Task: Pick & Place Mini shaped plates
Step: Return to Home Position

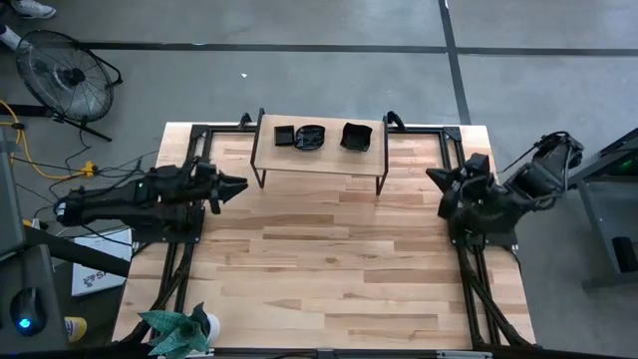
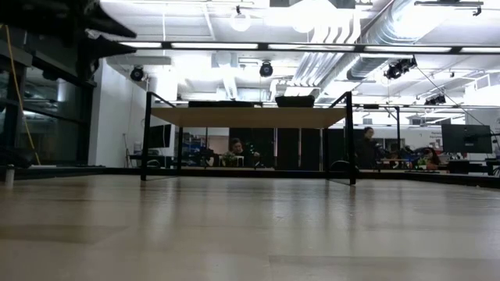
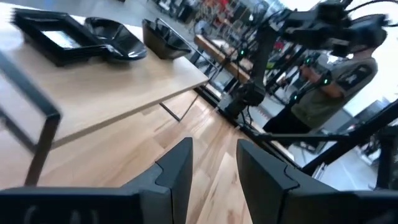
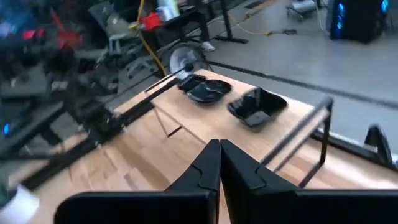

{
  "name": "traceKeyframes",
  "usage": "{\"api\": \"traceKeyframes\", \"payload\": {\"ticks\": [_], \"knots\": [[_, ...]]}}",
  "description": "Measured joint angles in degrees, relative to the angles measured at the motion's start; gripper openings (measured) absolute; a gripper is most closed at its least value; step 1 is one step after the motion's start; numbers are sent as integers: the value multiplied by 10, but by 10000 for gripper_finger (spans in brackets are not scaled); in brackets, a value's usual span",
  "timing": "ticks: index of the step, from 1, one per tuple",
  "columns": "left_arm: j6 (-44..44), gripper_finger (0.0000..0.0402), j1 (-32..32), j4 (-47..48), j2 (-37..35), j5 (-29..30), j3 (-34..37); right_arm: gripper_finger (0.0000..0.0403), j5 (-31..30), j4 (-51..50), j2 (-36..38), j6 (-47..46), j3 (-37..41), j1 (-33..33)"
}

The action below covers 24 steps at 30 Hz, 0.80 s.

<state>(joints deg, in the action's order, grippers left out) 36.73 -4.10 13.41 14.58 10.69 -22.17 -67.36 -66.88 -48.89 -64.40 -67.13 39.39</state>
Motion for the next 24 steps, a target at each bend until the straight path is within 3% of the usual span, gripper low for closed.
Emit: {"api": "traceKeyframes", "payload": {"ticks": [8,12,18,24], "knots": [[7,122,0,0,-144,4,110,2,25,162,106,47,150,-84],[20,122,0,-23,-139,-12,146,1,55,234,123,65,203,-133],[26,122,0,-142,-139,-27,207,1,122,307,130,83,252,-205],[-31,122,0,-153,-135,-12,213,1,269,483,130,226,312,-277]]}}
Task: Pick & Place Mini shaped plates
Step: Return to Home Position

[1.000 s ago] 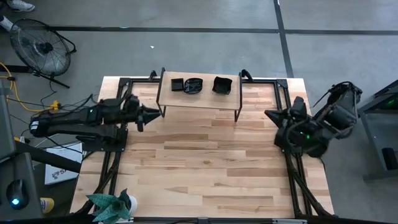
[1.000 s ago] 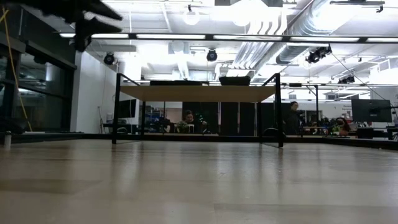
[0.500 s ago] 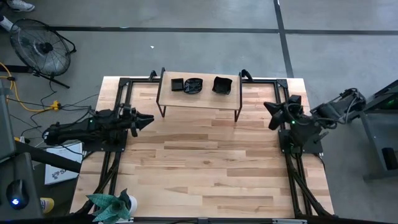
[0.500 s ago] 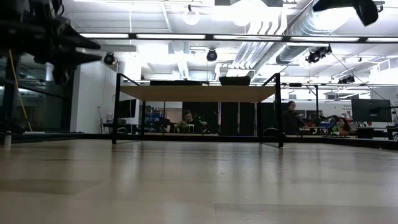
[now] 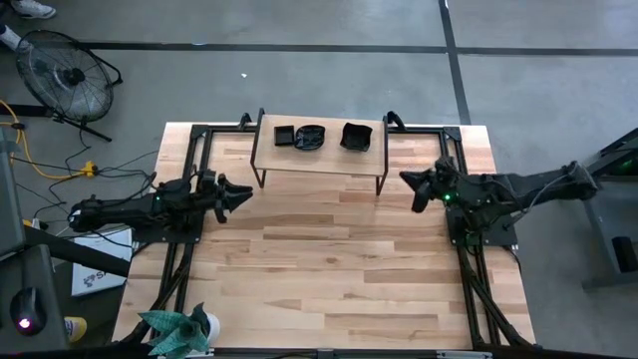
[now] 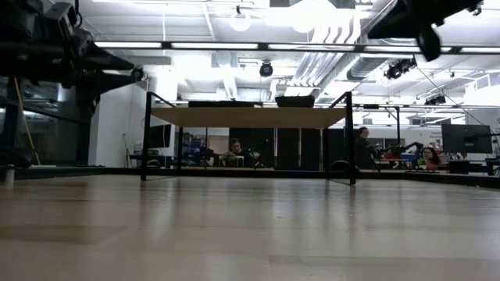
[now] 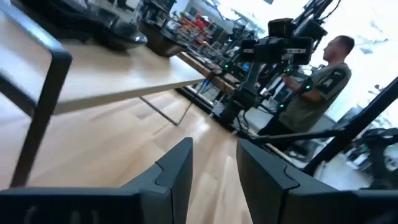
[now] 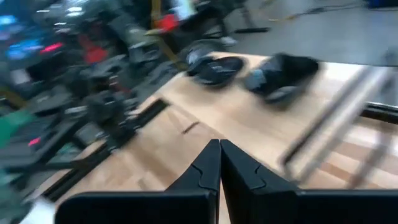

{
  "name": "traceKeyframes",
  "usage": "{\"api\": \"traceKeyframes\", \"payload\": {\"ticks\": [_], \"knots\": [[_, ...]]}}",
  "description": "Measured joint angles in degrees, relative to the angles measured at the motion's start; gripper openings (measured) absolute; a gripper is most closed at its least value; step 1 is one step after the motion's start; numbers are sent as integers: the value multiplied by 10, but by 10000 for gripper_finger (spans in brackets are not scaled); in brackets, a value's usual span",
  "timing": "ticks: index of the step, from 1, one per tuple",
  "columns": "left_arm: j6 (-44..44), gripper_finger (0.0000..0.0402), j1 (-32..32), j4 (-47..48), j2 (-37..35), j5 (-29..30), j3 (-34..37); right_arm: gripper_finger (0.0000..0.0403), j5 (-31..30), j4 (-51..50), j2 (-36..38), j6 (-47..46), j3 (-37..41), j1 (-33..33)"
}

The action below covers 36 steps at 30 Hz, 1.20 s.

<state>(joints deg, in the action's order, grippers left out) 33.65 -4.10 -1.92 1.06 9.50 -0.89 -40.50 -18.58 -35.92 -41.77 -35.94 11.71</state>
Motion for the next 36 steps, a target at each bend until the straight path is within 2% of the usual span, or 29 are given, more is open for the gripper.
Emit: {"api": "traceKeyframes", "payload": {"ticks": [6,11,15,21,27,32,36], "knots": [[-43,122,0,-1,8,12,0,2,116,159,0,77,83,-62],[-44,122,0,-3,8,14,1,2,163,265,10,74,169,-93],[-45,122,0,-5,8,20,1,1,187,331,60,81,227,-103],[-45,122,0,-5,8,20,1,1,200,267,169,124,237,-105],[-45,122,0,-5,8,21,2,1,204,128,278,130,237,-105],[-45,122,0,-5,8,21,2,2,211,123,359,172,236,-105],[-44,122,0,-5,9,20,2,1,234,146,347,193,237,-107]]}}
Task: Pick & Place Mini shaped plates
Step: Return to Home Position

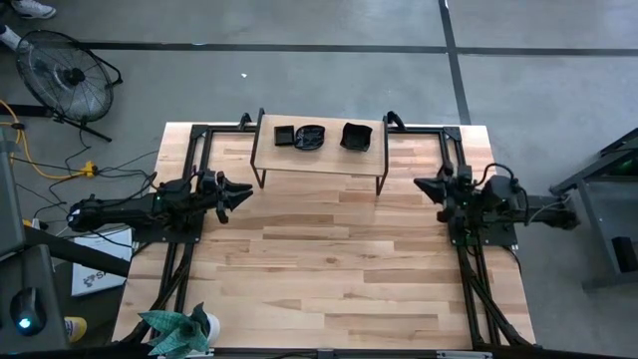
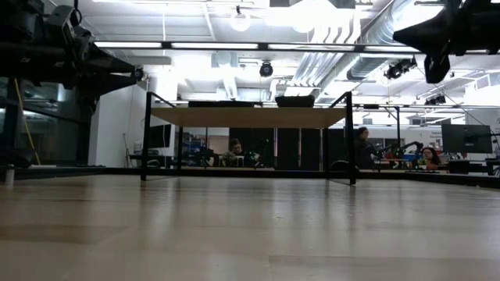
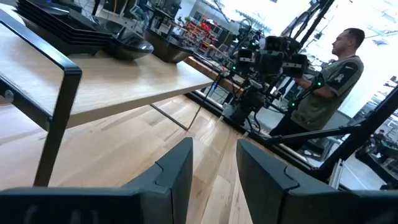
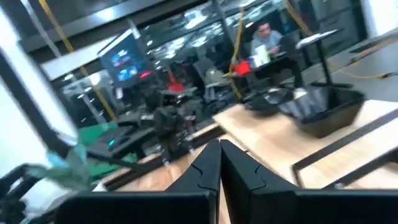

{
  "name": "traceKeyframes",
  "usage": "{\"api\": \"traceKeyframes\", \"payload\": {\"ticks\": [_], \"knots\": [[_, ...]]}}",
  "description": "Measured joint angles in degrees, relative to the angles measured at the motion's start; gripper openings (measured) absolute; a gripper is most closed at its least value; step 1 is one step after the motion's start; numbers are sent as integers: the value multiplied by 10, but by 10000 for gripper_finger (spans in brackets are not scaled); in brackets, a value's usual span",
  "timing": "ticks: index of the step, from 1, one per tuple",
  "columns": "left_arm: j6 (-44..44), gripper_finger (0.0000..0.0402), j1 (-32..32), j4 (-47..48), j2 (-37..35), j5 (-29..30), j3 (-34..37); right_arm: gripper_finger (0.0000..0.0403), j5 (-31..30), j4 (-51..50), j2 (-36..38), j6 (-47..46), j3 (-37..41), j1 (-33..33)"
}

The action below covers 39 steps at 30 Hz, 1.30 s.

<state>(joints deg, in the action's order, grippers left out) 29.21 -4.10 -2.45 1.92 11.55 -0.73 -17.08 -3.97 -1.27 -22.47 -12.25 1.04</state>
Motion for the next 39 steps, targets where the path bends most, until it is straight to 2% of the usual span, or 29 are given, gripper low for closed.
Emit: {"api": "traceKeyframes", "payload": {"ticks": [6,13,19,24,28,31,39], "knots": [[0,122,0,1,0,-5,0,1,51,44,-33,29,0,0],[0,122,0,1,0,-5,0,1,73,68,-70,47,0,0],[0,122,0,1,0,-5,0,1,72,111,-64,75,0,0],[0,122,0,1,0,-5,0,1,112,127,-61,66,1,0],[0,122,0,1,1,-5,0,1,120,263,-61,33,77,0],[0,122,0,1,1,-5,0,1,120,309,-59,20,117,0],[0,122,0,1,1,-5,0,1,119,173,-57,46,96,-15]]}}
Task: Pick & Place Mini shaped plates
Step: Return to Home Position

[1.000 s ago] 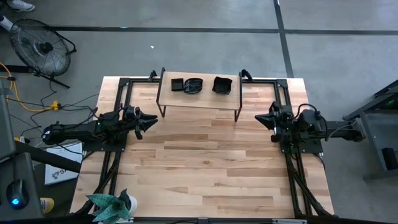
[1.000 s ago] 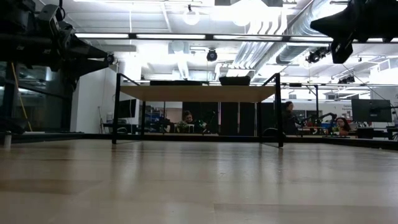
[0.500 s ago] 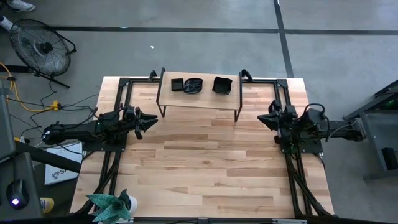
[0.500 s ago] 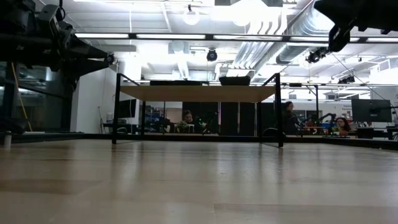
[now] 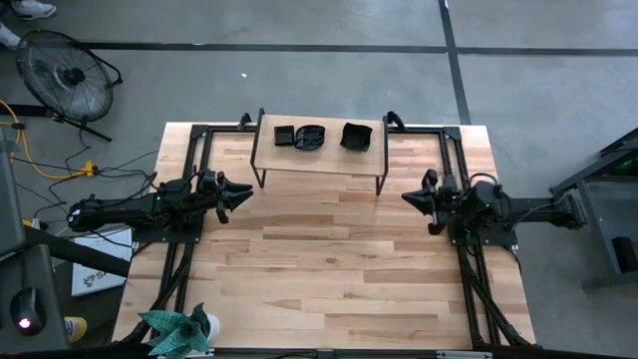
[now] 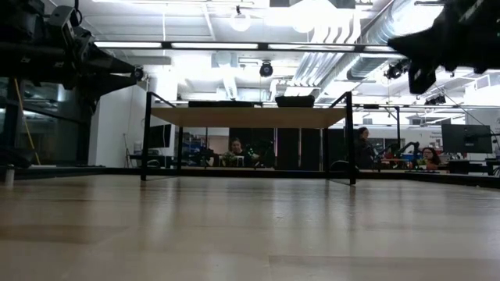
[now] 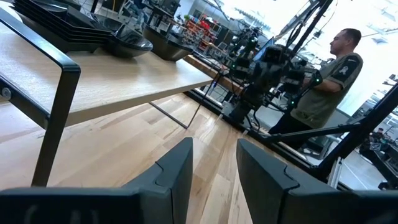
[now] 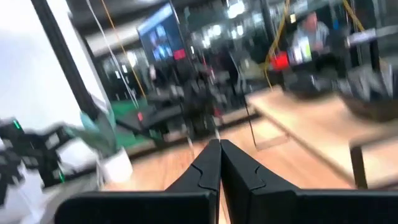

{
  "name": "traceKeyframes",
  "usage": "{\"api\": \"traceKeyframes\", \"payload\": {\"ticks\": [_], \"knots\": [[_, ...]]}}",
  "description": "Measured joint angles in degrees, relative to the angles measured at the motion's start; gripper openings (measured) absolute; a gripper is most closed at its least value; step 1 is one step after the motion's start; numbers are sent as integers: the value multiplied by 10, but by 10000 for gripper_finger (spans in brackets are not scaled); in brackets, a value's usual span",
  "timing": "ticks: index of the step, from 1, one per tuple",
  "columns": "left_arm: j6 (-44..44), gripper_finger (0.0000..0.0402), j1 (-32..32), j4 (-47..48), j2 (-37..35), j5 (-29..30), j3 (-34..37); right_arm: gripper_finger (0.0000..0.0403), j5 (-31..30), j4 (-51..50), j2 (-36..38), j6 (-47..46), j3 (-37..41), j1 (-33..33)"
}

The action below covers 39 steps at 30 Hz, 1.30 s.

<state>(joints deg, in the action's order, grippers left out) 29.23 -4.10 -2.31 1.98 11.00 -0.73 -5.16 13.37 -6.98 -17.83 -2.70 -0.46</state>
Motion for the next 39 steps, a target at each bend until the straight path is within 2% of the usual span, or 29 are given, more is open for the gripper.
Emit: {"api": "traceKeyframes", "payload": {"ticks": [3,6,9,14,39], "knots": [[0,122,0,0,0,0,0,1,14,-45,0,-11,0,-12],[0,122,0,0,0,0,0,1,29,-49,0,-25,2,-25],[0,122,0,0,0,0,0,1,33,-55,0,-45,21,-33],[0,122,0,0,0,0,0,3,36,-118,-2,-71,21,-34],[0,122,0,0,0,0,0,12,38,-118,-13,-62,21,-34]]}}
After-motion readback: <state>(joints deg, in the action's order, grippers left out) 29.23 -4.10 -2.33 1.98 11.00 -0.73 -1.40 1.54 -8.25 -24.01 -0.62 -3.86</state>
